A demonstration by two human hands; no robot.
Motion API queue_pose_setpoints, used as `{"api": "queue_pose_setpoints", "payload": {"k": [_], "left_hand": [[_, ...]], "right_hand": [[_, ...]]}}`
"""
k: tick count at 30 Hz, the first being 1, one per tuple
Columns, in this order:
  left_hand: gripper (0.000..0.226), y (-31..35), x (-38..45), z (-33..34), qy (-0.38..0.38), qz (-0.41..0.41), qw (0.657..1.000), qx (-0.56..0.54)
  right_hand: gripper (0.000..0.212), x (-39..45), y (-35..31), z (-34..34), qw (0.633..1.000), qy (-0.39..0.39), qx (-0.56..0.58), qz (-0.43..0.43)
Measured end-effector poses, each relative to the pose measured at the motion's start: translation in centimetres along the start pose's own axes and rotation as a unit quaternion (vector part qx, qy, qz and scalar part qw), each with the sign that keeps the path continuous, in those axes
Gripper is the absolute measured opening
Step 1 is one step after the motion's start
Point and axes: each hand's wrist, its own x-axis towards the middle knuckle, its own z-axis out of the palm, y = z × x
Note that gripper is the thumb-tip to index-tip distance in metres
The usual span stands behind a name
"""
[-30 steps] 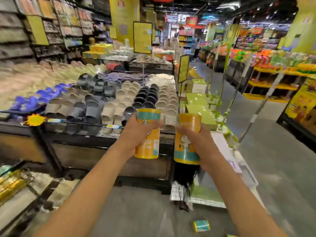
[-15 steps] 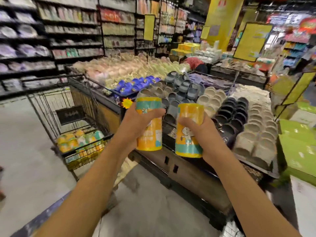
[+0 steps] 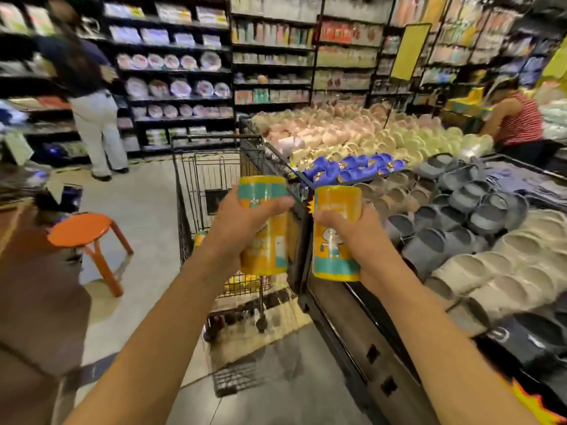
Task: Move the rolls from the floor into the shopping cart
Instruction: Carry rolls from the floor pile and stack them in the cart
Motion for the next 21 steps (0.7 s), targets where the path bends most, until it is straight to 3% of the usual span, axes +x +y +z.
{"api": "queue_pose_setpoints", "payload": {"k": [2,7,9,11,21], "left_hand": [[0.053,-0.4,2.2,-0.7,0.029,0.001,1.000,0.002],[0.064,-1.5,7.3,-3.9,0.086,0.002,0.996,0.005],[0.059,-1.8,9.7,-5.5,0.109,0.006,0.994,0.011],[0.056,-2.2,12.7,-7.3,0.128,0.001,0.992,0.013],[0.054,-3.9,26.6,-13.6,0.138,-0.051,0.989,0.022]], "right_hand": [[0.050,2.9,0.2,0.9,1.000,-0.024,0.008,0.009],[0.067,9.4,0.8,4.7,0.996,-0.088,0.003,0.023],[0.058,12.0,1.1,6.5,0.994,-0.104,0.002,0.026],[0.051,15.1,1.6,8.7,0.994,-0.107,0.001,0.034],[0.054,27.8,3.5,16.6,0.993,-0.098,-0.010,0.071]]}}
